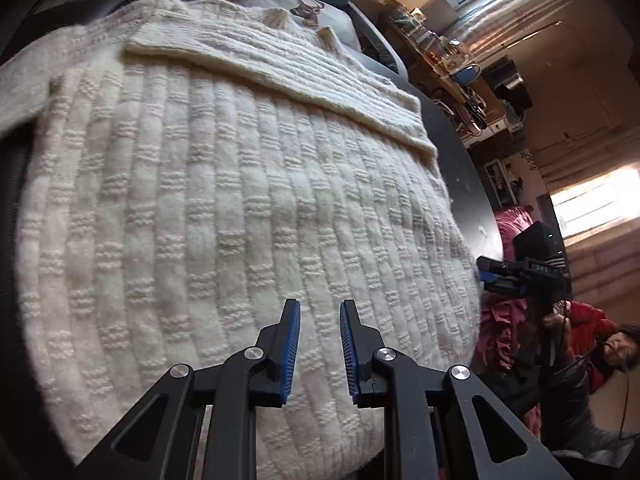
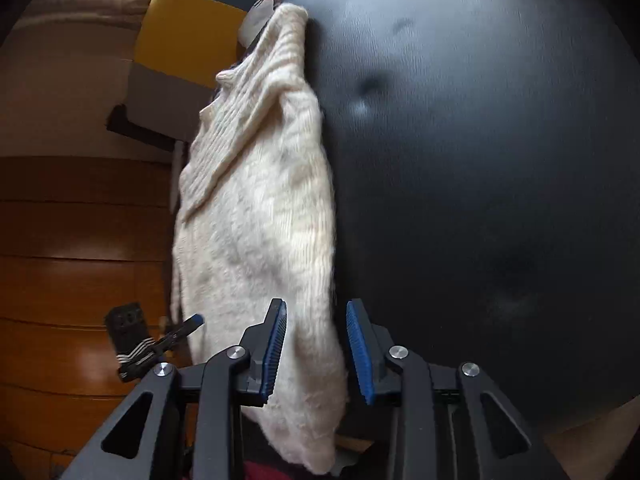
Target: Fold clothes
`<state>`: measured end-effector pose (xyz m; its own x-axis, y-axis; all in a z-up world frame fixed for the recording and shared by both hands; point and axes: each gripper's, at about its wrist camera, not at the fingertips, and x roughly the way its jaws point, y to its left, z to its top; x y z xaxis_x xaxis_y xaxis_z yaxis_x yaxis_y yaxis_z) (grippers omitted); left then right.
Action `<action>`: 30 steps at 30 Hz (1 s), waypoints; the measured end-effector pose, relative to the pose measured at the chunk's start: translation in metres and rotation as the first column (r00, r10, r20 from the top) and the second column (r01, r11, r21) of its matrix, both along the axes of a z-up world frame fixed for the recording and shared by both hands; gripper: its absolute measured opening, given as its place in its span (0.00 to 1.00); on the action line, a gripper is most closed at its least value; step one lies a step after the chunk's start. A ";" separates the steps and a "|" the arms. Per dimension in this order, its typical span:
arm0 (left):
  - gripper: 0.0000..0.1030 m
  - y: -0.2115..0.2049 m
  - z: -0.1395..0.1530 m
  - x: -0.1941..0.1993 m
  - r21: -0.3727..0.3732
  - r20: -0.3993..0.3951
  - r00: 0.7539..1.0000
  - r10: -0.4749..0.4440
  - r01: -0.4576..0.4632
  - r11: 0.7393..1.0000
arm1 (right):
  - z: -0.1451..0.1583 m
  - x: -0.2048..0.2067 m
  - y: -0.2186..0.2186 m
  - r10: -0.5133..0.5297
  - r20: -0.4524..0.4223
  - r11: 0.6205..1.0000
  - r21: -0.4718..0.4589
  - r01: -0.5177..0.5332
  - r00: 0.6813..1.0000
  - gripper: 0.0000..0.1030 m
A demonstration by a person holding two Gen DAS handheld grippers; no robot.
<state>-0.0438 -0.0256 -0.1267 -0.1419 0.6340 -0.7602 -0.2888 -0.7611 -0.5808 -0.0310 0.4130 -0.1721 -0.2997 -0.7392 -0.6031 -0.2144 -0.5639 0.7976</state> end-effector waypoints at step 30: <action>0.27 0.207 0.047 0.023 -0.230 -0.166 0.884 -0.436 0.395 0.889 | -0.021 0.078 -0.045 0.033 -0.090 0.977 -0.207 -0.051 0.995 0.51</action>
